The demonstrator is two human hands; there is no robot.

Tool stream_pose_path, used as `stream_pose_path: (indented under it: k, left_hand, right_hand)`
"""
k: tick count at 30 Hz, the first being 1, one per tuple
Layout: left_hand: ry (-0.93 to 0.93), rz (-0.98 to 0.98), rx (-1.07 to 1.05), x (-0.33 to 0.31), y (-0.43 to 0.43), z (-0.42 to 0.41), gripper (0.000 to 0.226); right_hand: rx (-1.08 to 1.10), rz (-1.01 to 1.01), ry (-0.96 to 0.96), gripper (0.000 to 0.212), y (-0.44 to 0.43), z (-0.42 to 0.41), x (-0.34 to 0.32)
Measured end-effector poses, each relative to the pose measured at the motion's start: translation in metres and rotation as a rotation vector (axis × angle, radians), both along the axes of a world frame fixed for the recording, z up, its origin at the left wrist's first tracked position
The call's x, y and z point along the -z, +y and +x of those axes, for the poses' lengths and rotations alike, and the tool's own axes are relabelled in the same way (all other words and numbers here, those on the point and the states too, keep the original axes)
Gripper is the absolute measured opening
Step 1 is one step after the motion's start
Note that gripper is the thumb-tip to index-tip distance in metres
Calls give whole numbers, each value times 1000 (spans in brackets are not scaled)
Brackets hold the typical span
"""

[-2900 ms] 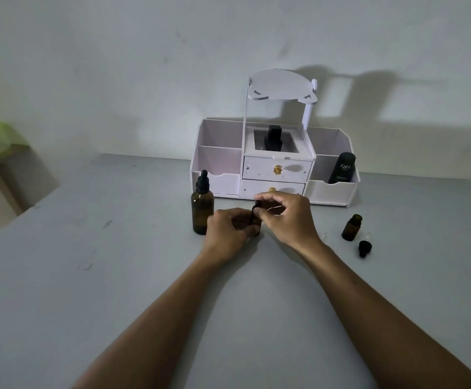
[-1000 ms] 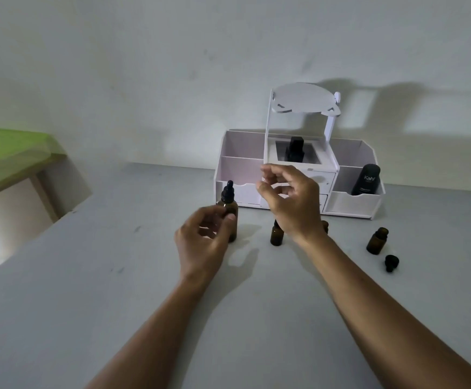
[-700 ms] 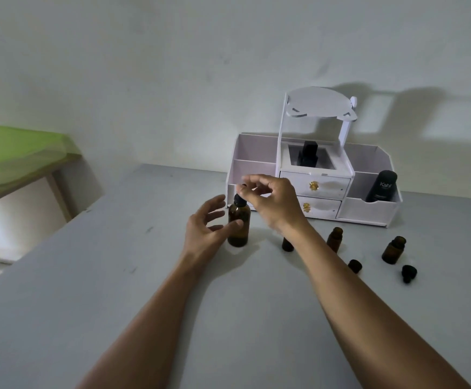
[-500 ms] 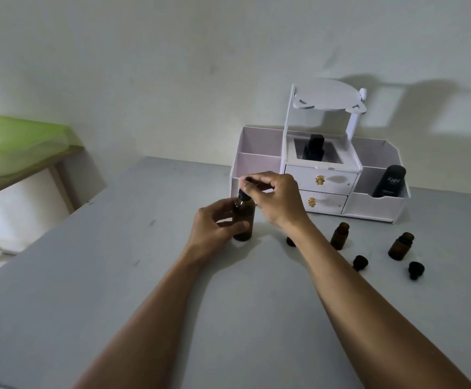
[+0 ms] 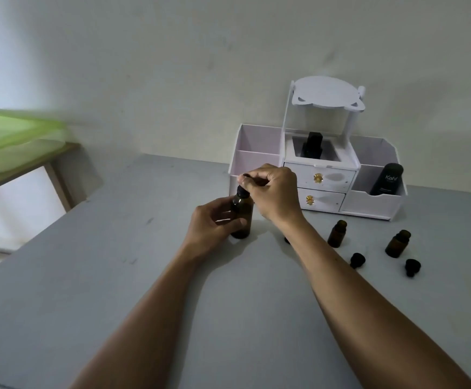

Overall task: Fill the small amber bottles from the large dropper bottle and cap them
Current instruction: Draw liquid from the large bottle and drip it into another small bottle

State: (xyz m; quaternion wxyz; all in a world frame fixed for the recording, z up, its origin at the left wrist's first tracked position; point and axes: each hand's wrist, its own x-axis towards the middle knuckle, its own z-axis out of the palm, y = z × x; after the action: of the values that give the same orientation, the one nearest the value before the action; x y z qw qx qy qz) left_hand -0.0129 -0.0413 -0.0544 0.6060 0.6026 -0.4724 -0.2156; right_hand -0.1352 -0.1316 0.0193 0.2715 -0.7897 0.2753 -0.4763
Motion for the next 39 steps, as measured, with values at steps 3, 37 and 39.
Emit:
stream_pose_path:
  k: [3,37,39]
  left_hand:
    - [19,11,2,1,0,-1,51]
    - [-100,183,-3,-2,-60,-188,71]
    - [-74,194,6,-3,-69,-187,72]
  right_hand:
    - [-10,23,-20,13,0,-4,-8]
    - [276,126,-413,10,-54,-202,-19]
    - [268,119,-404,9,-55,-200,-19]
